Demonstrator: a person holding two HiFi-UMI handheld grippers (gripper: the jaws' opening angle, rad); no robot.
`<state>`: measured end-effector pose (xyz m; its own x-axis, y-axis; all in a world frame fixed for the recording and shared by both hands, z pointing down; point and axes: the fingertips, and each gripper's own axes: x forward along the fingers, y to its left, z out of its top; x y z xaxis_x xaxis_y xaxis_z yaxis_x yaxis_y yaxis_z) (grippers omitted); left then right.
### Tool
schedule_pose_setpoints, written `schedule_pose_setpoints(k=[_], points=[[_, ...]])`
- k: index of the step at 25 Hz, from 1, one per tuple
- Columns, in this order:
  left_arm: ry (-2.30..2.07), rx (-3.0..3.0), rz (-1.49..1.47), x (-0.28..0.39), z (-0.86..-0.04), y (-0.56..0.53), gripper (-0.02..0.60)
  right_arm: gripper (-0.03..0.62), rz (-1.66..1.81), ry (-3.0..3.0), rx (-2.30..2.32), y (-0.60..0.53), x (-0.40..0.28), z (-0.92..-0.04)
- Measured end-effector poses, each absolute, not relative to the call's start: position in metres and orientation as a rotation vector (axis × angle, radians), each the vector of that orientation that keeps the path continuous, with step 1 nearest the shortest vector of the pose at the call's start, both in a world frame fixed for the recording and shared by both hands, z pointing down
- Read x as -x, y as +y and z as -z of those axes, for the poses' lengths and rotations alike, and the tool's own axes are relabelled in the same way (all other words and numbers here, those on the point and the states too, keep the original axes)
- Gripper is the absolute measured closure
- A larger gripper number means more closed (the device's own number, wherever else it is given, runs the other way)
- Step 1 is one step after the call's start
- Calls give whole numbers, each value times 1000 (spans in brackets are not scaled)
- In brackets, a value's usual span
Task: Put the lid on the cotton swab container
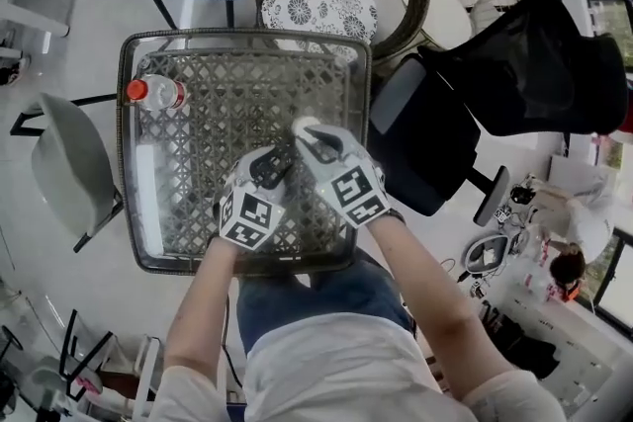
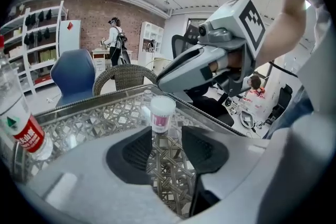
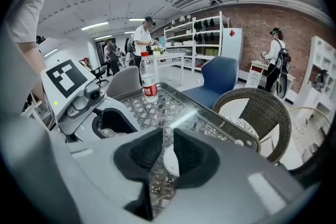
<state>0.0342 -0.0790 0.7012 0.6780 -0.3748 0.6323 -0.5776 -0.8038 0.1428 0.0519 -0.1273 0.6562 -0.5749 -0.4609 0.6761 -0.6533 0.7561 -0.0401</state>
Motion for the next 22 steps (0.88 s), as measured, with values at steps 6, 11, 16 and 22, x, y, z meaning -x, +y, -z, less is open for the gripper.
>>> schedule_pose_setpoints(k=[6, 11, 16, 22], points=[[-798, -2569, -748, -4, -658, -78, 537, 559, -459, -2324, -956, -118, -39, -614], [-866, -2514, -682, 31, -628, -75, 574, 574, -465, -2347, -1045, -107, -29, -581], [-901, -2505, -589, 55, -593, -75, 574, 574, -502, -2371, -1156, -98, -27, -550], [-944, -2556, -516, 77, -541, -85, 574, 576, -515, -2402, -1259, -87, -24, -513]])
